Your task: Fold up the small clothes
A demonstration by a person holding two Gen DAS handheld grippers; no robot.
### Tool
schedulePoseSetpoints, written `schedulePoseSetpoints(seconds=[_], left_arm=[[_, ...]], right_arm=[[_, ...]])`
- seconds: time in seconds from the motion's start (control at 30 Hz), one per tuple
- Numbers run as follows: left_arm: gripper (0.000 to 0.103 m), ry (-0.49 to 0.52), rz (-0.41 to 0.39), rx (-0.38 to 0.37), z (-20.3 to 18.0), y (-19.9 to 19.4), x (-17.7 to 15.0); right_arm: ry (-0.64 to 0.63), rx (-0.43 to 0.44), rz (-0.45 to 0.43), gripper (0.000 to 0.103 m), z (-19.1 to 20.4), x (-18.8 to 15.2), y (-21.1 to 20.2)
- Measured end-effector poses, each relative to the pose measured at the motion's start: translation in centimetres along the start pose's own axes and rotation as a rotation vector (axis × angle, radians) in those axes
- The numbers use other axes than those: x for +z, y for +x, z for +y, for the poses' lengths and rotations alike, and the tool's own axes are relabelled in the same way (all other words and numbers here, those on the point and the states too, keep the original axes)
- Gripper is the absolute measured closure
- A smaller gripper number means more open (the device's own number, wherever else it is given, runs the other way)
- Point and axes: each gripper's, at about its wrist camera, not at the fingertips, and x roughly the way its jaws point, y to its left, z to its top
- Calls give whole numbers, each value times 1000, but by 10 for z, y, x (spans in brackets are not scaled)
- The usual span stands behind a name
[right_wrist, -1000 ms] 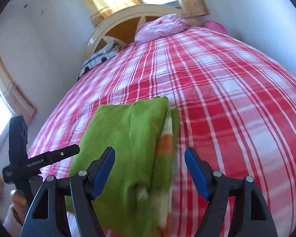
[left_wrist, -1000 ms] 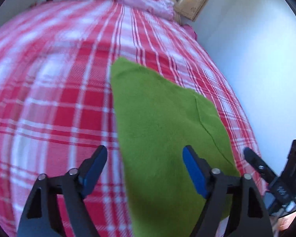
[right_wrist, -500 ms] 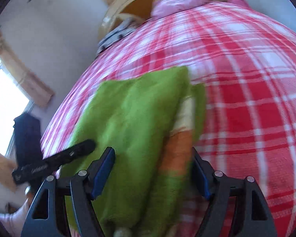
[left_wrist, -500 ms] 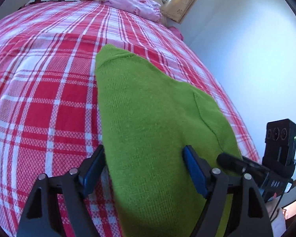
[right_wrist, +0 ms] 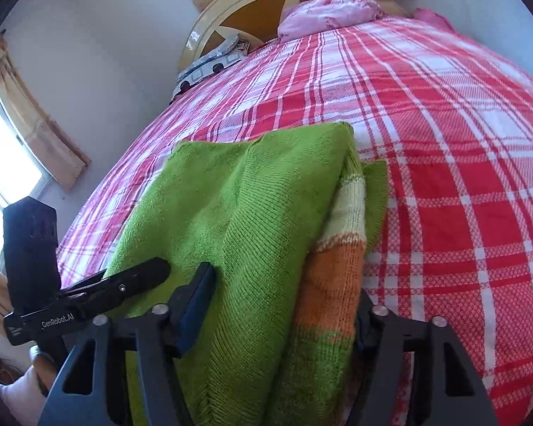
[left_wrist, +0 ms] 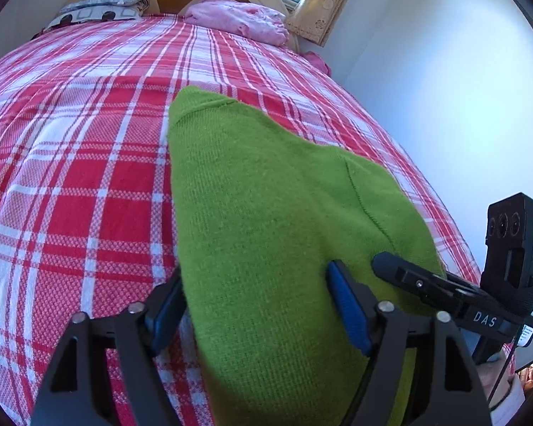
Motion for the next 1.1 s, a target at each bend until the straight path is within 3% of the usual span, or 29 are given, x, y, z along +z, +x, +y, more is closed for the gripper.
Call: schedulePoseSetpoints(seconds=[0.2, 0.37, 0.57, 0.8, 1.0, 1.1], left_arm=[[43, 17, -15, 3, -4, -1, -1], [48, 25, -14, 5, -5, 1, 1], [61, 38, 34, 45, -13, -14, 3], [63, 62, 118, 84, -19, -56, -16], [62, 68, 194, 116, -5, -98, -63], [55, 55, 188, 117, 0, -101, -74]], right_arm=[[-49, -38, -23, 54, 10, -2, -3], [-77, -144, -31, 59, 27, -2, -4], [-51, -241, -40, 66, 53, -5, -15], [38, -146, 3, 67, 70, -25, -47], [123, -14, 60, 67, 90, -79, -73], [140, 21, 56, 67, 98, -102, -82]])
